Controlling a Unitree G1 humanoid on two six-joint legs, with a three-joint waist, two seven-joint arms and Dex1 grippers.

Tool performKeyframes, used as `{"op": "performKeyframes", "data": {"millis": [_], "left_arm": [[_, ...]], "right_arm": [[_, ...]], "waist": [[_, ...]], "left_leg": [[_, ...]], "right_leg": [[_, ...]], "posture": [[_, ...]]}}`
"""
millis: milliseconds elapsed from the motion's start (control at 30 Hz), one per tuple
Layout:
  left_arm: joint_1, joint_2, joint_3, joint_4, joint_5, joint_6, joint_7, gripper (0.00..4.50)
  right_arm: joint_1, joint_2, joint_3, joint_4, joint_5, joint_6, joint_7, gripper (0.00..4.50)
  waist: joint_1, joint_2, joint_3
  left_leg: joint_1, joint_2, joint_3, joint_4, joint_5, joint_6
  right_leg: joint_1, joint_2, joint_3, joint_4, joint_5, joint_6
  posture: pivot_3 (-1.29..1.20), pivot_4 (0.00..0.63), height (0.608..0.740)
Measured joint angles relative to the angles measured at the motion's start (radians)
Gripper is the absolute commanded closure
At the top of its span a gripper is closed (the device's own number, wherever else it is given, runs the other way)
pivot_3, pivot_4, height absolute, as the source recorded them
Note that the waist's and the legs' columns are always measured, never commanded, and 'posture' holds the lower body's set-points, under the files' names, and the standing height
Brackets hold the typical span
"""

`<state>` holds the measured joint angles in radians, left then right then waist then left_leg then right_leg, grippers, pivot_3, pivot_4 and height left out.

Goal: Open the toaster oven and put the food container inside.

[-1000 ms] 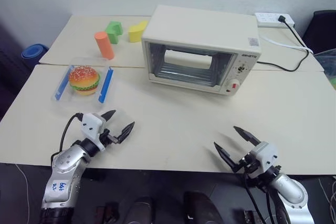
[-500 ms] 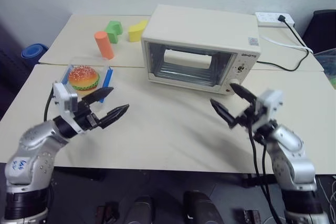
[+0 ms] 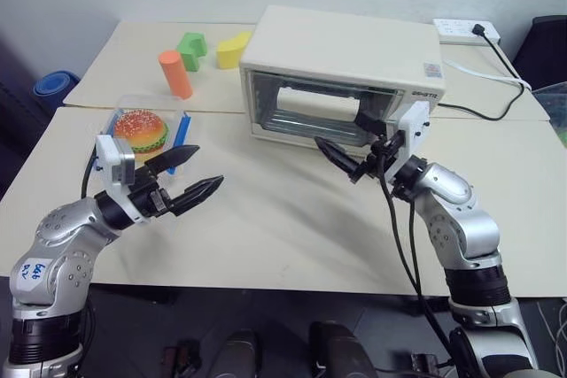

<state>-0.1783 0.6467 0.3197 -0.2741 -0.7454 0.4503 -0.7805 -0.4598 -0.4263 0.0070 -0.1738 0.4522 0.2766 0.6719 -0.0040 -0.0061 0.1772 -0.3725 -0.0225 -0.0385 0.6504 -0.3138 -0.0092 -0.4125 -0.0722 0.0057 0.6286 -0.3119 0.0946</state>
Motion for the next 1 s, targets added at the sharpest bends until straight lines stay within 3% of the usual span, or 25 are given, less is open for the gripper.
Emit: {"op": "performKeyframes", "data": {"millis": [33,133,367,567,800,1000], "left_arm": [[-0.003,0.0,0.008,0.003,0.0,0.002,0.005,0.0],[-0.019,0.002,0.025,0.016,0.0,0.005,0.01,0.58],[-0.242,0.0,-0.013,0.205,0.07,-0.031,0.012,2.74],[-0.505,-0.082,-0.152,0.52,0.215,-0.139,-0.05,4.47],[-0.616,-0.15,-0.267,0.735,0.355,-0.289,-0.143,4.47],[-0.578,-0.137,-0.341,0.743,0.43,-0.339,-0.255,4.47]], "right_arm": [[0.021,-0.01,0.009,-0.019,-0.003,-0.002,0.017,0.04],[0.104,-0.046,0.038,-0.064,-0.026,-0.026,0.082,0.0],[0.213,-0.07,0.07,-0.058,-0.107,-0.137,0.151,0.0],[0.215,-0.067,0.075,-0.031,-0.145,-0.216,0.172,0.0],[0.232,-0.06,0.068,-0.011,-0.166,-0.278,0.166,0.0],[0.432,-0.081,-0.006,-0.021,-0.175,-0.357,0.152,0.0]], "waist": [[0.0,0.0,0.0],[-0.002,0.0,0.0],[0.003,-0.001,0.0],[-0.001,-0.001,0.001],[0.001,-0.002,0.001],[0.006,-0.002,0.001]], "left_leg": [[0.0,0.0,0.0,0.0,0.0,0.0],[0.0,0.0,0.0,0.0,0.0,0.0],[0.001,-0.001,0.0,0.002,0.001,0.0],[0.001,0.0,0.004,0.002,0.002,-0.001],[0.001,0.0,0.008,0.004,0.001,0.001],[0.001,0.0,0.007,0.004,0.001,0.001]], "right_leg": [[0.0,0.0,0.0,0.0,0.0,0.0],[0.0,0.001,0.0,0.0,0.0,0.0],[0.001,0.001,0.0,0.003,0.0,0.0],[-0.001,0.004,-0.001,0.009,0.0,0.001],[-0.001,0.004,-0.001,0.009,0.001,0.002],[-0.001,0.003,0.001,0.009,0.001,0.002]], "posture": [[0.0,0.15,0.74],[0.0,0.15,0.74],[0.0,0.15,0.74],[0.0,0.15,0.74],[0.0,0.15,0.74],[0.0,0.15,0.74]]}}
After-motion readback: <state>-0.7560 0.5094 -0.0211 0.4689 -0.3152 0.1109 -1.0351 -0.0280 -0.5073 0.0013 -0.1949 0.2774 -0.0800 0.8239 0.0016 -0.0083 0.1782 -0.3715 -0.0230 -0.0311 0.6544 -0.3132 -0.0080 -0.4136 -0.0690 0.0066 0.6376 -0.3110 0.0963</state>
